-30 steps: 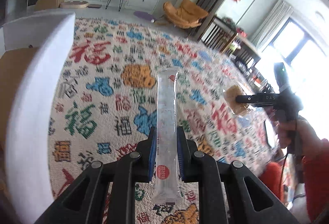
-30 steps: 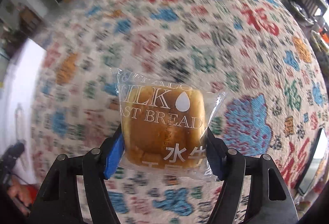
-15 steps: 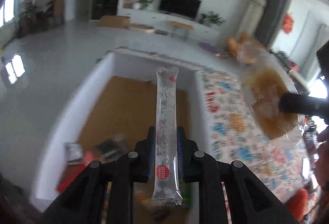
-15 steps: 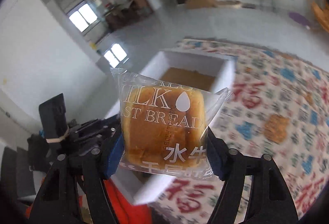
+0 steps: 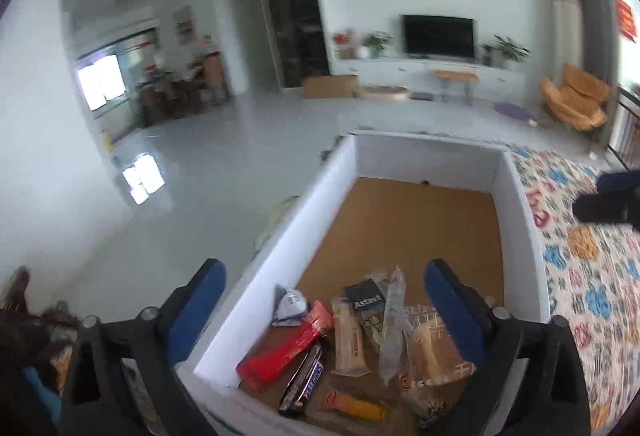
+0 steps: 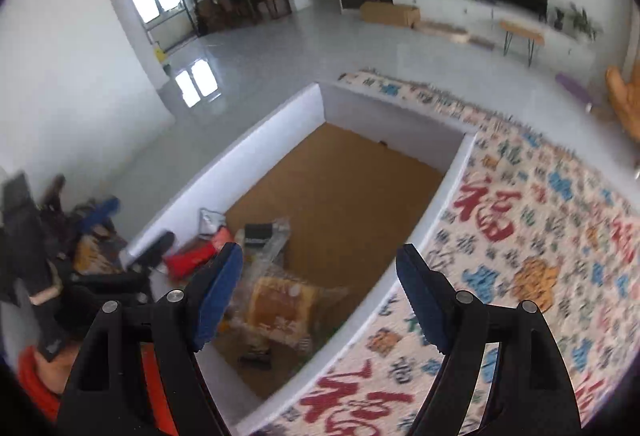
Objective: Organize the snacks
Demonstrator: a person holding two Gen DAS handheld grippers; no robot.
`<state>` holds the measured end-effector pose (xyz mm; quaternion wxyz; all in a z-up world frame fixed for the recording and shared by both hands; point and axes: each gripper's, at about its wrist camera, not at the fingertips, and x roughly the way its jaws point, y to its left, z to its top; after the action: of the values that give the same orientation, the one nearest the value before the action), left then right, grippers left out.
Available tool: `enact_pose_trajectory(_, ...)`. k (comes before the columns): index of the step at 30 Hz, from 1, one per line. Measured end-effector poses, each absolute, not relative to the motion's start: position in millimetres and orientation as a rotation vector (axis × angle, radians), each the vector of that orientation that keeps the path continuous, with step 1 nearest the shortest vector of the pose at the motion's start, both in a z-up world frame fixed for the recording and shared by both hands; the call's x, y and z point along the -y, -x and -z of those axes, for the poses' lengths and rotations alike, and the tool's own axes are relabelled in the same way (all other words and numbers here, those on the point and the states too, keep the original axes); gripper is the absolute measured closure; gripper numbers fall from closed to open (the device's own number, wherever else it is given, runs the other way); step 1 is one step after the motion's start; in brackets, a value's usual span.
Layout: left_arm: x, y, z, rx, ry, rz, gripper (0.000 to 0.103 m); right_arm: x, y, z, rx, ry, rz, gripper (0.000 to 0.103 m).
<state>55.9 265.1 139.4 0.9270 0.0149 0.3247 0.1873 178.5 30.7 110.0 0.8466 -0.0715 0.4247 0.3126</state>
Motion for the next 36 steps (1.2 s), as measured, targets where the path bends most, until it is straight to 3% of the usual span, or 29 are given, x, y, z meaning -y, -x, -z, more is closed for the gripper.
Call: enact_pose_trajectory(36,-284.5,-2.8,-127.0,-0.786,0.035,-0.457,0.000,-71.6,-118.3,-85.4,-0.894,0.355,-0.650,0.021)
